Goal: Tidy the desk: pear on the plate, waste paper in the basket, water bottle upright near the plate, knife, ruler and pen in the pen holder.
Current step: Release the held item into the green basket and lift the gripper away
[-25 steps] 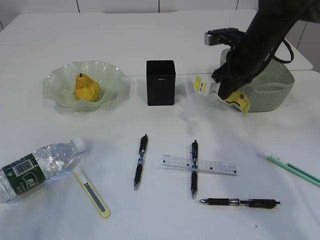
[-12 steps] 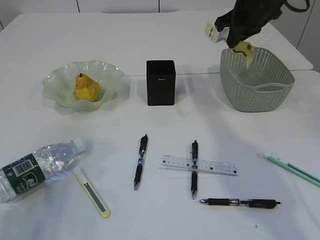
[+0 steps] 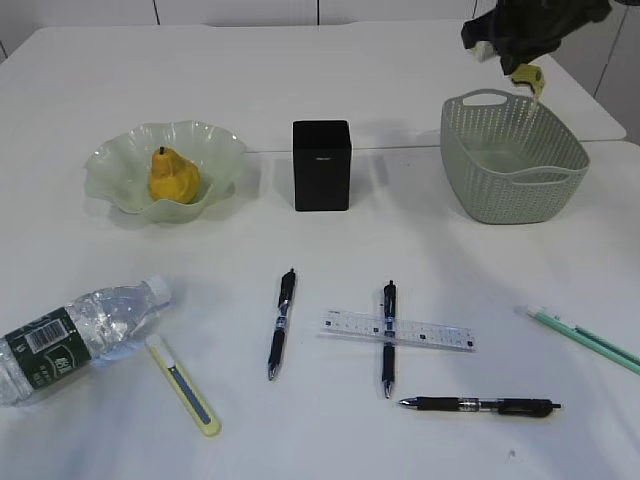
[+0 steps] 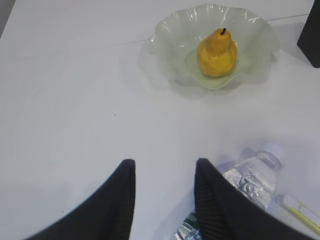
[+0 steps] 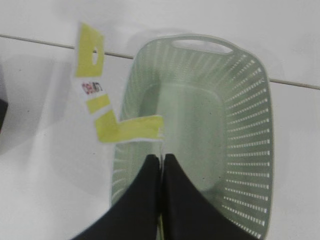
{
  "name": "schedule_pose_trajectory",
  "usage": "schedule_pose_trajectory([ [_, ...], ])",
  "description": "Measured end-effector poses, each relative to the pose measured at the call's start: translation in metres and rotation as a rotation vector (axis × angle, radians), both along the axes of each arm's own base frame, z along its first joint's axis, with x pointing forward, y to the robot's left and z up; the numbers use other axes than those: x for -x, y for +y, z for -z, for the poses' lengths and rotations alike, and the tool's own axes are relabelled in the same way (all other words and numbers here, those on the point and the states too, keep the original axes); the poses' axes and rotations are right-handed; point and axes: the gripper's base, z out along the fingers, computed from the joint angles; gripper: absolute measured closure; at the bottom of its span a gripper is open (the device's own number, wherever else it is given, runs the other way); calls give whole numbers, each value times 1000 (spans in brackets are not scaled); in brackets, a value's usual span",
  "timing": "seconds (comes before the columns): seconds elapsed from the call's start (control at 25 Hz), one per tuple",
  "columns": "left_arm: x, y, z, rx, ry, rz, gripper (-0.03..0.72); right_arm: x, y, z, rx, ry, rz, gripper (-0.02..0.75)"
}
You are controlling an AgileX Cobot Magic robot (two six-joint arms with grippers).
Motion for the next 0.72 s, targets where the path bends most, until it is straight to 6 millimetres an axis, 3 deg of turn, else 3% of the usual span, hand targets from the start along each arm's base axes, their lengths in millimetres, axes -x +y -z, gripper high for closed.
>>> schedule_pose_trajectory([
  [0.16,0,0,1,1,9,-2,413,-6,-16,12,-6,15,62,723],
  [0.72,2,0,4,8,51,-9,413,-24,-44,68,-25,100,131,723],
])
